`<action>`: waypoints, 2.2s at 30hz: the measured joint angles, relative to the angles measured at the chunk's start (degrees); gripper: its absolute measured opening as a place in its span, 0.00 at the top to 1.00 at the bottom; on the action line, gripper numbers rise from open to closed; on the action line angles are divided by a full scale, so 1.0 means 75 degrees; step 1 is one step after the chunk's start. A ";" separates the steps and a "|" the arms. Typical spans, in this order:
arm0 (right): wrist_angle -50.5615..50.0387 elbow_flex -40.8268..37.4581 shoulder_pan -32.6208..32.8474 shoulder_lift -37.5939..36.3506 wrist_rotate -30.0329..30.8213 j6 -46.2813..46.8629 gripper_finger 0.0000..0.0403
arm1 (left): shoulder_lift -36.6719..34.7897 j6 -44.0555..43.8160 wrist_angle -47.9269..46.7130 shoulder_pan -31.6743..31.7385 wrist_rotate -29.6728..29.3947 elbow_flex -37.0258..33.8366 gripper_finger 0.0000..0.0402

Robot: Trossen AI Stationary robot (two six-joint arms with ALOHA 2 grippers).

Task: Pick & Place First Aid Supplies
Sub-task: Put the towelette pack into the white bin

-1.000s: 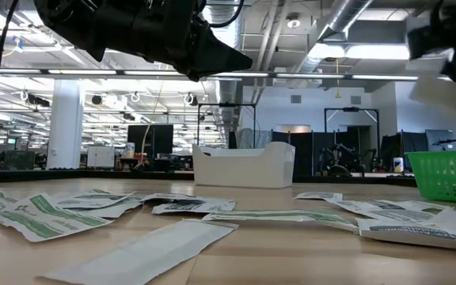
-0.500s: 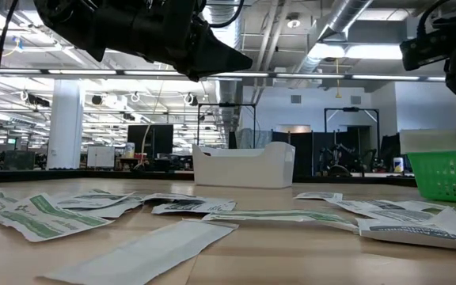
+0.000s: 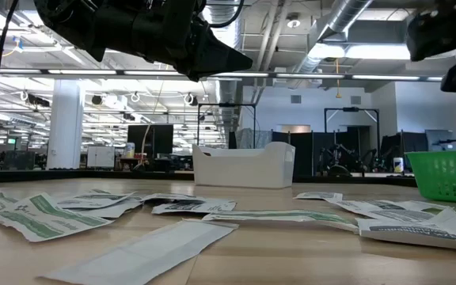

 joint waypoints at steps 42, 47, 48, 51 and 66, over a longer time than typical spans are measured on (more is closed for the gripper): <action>0.3382 0.0172 -0.3137 0.2079 0.0218 -0.3876 0.80 | 0.0006 -0.0011 -0.0027 0.0003 0.0000 0.0000 0.97; 0.3426 0.0175 -0.3462 0.2477 -0.0107 -0.3873 0.74 | 0.0006 -0.0006 -0.0029 0.0003 0.0000 0.0000 0.97; 0.3421 0.0175 -0.3501 0.2539 -0.0211 -0.3876 0.72 | 0.0006 -0.0006 -0.0029 0.0003 0.0000 0.0000 0.97; 0.3471 0.0175 -0.3538 0.2718 -0.0423 -0.3874 0.68 | 0.0006 -0.0003 -0.0029 0.0003 0.0000 -0.0001 0.97; 0.3606 0.0175 -0.3529 0.2723 -0.0652 -0.3935 0.54 | 0.0006 -0.0002 -0.0026 0.0003 0.0000 0.0000 0.97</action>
